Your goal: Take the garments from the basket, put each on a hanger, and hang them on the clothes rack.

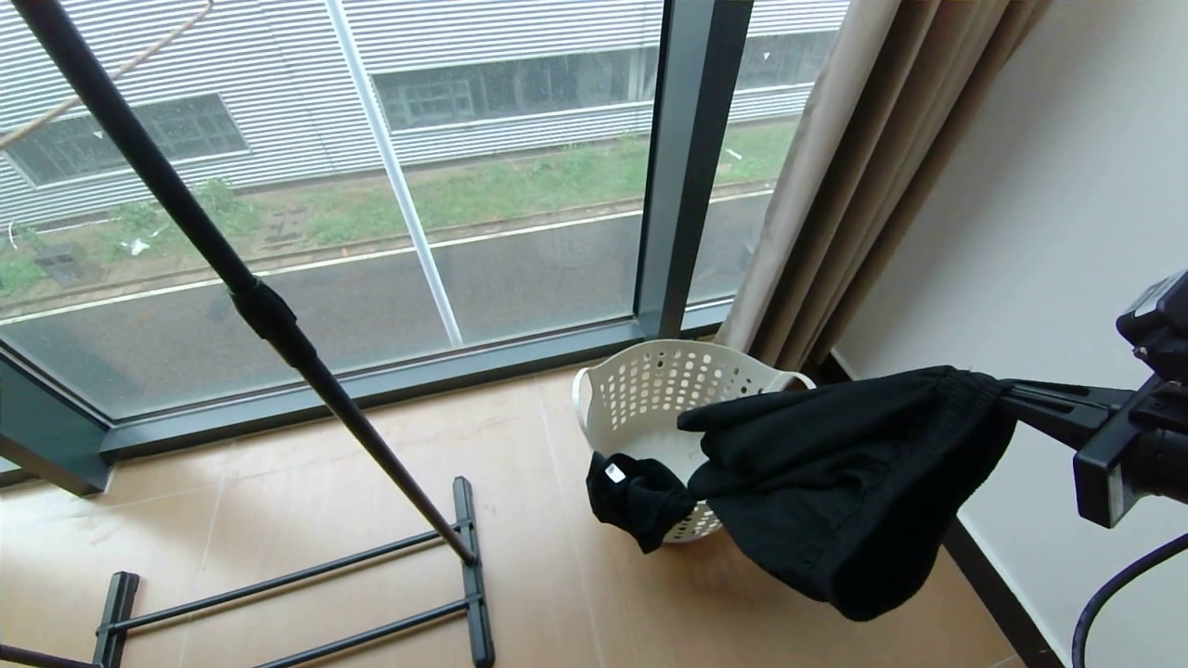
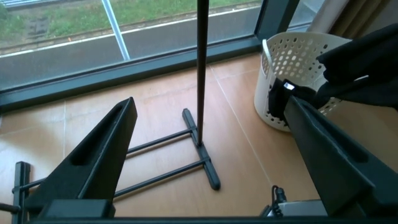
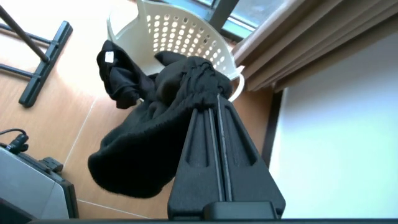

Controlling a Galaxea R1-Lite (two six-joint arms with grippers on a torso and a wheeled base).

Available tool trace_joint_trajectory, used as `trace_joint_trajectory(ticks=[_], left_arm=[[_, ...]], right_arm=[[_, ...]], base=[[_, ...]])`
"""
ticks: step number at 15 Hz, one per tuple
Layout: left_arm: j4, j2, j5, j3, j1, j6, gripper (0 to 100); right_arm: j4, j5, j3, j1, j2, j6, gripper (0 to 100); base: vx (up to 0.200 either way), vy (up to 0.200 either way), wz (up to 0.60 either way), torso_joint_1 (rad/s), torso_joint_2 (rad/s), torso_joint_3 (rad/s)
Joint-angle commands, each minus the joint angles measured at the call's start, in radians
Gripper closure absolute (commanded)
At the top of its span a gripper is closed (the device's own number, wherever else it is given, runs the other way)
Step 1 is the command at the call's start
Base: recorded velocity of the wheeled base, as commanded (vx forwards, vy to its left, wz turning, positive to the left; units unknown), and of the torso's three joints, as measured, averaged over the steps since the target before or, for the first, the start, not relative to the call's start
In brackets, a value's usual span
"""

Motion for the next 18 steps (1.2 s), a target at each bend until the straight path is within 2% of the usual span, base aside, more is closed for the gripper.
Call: trace_joint_trajectory(ticks=[1,5,12,18], left_arm=[[0.0,0.0,0.0,0.0,0.0,0.0,0],[0.0,0.0,0.0,0.0,0.0,0.0,0],[0.0,0.0,0.0,0.0,0.0,0.0,0],[0.0,0.0,0.0,0.0,0.0,0.0,0]], right_arm=[[0.001,-0.001,0.002,-0.001,0.006,-0.001,100],[0.001,-0.001,0.002,-0.001,0.006,-0.001,100],[0.001,-0.001,0.003,-0.001,0.007,-0.002,100],[0.001,-0.001,0.008,-0.001,0.01,-0.002,100]], base=[[0.0,0.0,0.0,0.188,-0.45,-0.017],[0.0,0.0,0.0,0.207,-0.49,-0.099],[0.0,0.0,0.0,0.24,-0.51,-0.232],[0.0,0.0,0.0,0.264,-0.57,-0.113]])
